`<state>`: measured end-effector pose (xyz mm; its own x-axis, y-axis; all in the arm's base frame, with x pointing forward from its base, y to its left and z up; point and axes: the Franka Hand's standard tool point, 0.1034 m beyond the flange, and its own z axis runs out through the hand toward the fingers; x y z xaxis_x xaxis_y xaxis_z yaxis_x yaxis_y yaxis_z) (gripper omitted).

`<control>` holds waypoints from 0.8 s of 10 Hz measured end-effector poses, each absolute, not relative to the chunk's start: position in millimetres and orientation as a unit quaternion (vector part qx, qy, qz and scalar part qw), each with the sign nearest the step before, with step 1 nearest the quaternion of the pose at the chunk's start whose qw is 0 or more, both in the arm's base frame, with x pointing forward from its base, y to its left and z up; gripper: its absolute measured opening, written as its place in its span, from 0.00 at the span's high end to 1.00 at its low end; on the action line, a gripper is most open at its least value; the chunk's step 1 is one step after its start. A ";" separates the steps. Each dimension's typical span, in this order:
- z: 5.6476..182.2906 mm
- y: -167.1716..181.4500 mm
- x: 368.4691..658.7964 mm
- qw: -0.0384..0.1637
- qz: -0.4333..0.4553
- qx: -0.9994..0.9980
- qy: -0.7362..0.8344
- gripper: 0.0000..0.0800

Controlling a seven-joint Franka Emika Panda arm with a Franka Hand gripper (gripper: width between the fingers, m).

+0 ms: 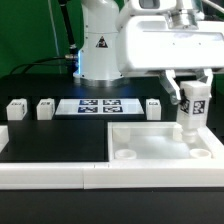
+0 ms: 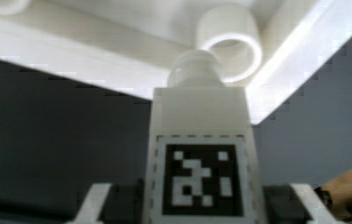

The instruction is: Assemble square table

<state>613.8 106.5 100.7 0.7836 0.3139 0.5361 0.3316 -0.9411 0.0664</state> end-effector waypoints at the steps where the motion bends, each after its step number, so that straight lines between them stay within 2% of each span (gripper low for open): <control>1: 98.2 109.4 615.7 0.017 -0.280 -0.944 -0.172 0.64; 8: 75.1 117.0 615.8 0.021 -0.276 -0.945 -0.175 0.64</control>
Offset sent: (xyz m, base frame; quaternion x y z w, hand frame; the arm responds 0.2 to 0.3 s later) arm 0.0047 0.0054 -0.0079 -0.0091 0.0031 0.0038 0.9999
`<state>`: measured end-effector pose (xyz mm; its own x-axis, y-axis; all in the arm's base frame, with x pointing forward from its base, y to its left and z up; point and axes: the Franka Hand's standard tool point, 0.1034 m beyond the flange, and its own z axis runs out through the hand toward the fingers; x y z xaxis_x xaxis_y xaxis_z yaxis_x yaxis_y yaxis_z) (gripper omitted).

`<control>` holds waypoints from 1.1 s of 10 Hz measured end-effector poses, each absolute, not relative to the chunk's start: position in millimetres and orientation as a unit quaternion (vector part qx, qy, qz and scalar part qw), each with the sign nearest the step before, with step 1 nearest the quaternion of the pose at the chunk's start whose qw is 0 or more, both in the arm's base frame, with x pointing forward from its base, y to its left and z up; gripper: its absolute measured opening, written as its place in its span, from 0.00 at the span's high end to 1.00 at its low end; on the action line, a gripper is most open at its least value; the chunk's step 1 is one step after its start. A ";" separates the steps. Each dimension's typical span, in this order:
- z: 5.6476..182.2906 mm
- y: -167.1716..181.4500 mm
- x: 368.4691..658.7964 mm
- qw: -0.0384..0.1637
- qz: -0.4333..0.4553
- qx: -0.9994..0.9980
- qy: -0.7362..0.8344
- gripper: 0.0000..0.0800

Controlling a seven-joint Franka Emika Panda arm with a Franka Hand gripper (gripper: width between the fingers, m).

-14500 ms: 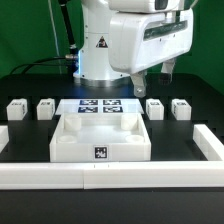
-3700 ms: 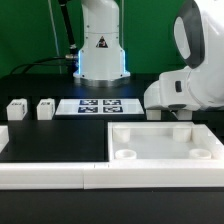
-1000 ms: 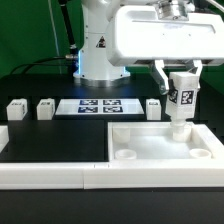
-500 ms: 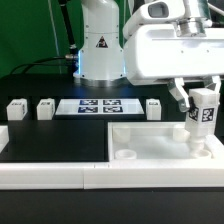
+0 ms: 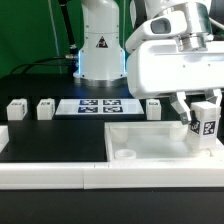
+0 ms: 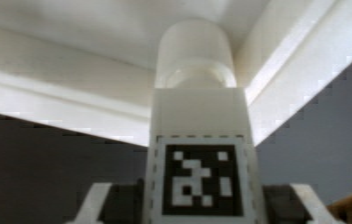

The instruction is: Assemble square table

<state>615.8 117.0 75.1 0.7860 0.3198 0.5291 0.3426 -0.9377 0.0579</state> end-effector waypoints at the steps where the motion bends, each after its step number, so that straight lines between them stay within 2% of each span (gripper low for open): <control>1: 72.1 116.7 616.2 0.021 -0.276 -0.945 -0.175 0.64; 4: 72.2 116.6 617.5 0.020 -0.282 -0.943 -0.174 0.64; 5: 72.1 116.6 617.5 0.020 -0.282 -0.943 -0.174 0.57; 6: 72.0 116.5 617.5 0.020 -0.282 -0.943 -0.174 0.36; 7: 72.0 116.5 617.5 0.020 -0.282 -0.943 -0.174 0.22; 11: 71.8 116.5 617.4 0.020 -0.282 -0.943 -0.174 0.19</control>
Offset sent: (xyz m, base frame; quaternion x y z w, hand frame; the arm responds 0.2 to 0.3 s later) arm 0.0000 0.0000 0.0000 0.0000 0.0000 0.0000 1.0000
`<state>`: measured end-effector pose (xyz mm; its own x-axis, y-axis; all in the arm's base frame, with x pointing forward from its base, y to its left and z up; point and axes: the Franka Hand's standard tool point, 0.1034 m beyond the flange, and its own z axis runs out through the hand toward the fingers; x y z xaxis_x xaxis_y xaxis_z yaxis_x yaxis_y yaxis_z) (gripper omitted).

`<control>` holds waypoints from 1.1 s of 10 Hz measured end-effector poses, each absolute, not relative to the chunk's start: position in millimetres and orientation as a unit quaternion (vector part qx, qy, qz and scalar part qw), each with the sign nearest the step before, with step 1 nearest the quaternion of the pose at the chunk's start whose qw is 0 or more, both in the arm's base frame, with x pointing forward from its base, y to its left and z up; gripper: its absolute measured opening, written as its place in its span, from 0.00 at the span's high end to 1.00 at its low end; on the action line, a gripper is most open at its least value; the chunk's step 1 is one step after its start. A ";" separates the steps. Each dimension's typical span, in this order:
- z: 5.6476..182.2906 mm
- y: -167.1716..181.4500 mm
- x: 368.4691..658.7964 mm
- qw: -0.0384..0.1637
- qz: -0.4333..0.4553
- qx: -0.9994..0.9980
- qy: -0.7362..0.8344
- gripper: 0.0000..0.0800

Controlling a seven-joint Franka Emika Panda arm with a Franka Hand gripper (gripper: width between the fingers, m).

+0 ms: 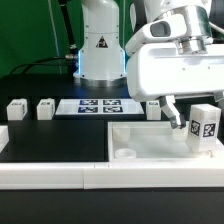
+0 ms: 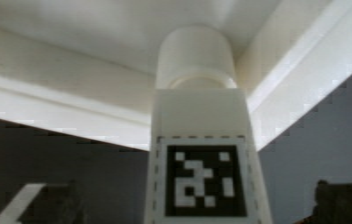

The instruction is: Assemble square table

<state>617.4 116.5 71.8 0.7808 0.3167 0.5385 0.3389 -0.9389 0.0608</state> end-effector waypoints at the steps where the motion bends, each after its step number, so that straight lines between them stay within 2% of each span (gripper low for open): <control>1: 71.9 116.4 617.4 0.020 -0.282 -0.943 -0.174 0.19; 3: 79.4 114.4 624.2 0.024 -0.252 -0.951 -0.175 0.19; 4: 91.4 117.9 632.1 0.028 -0.232 -0.957 -0.174 0.19; 8: 84.4 128.5 630.6 0.050 -0.120 -0.977 -0.170 0.19; 11: 80.8 130.2 614.6 0.063 -0.021 -0.984 -0.166 0.19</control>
Offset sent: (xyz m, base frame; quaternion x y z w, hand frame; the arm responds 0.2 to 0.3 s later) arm 0.0247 -0.0117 0.0246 -0.0276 -0.1328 -0.0045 0.9908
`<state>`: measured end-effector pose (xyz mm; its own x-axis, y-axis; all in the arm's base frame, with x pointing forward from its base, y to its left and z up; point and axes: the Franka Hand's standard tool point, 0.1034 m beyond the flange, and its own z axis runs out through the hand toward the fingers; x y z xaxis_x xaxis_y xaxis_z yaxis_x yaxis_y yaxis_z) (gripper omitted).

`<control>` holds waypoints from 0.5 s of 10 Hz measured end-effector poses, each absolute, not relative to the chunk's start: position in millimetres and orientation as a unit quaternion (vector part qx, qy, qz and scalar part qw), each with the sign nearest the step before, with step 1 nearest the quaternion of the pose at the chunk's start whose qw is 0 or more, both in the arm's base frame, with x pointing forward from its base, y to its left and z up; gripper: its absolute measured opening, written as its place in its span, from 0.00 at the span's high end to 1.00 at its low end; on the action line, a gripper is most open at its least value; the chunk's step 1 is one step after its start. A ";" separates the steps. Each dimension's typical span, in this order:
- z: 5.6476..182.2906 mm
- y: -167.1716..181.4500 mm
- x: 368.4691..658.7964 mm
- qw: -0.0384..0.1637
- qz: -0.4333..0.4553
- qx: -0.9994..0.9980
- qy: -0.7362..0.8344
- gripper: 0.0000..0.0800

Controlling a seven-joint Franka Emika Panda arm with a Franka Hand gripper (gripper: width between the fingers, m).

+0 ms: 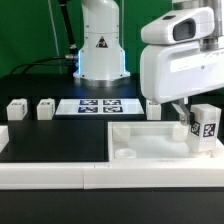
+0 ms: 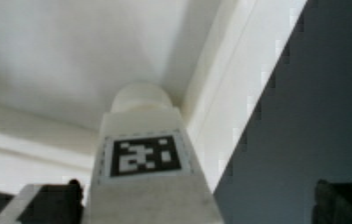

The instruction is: Assemble square table

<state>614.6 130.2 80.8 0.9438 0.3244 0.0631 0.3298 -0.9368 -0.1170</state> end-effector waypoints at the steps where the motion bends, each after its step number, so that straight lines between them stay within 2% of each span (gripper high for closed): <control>1: 80.9 132.6 612.4 0.066 -0.002 -0.984 -0.166 0.19; 4: 80.7 129.0 614.4 0.064 -0.002 -0.984 -0.164 0.19; 5: 83.6 118.6 617.6 0.053 0.007 -0.985 -0.163 0.19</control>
Offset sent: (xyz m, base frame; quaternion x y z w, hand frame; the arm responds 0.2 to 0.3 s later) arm 0.0000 0.0000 0.0000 0.0000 0.0000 0.0000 1.0000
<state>617.6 118.6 83.6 0.9471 0.3210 0.0043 0.3196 -0.9416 -0.1059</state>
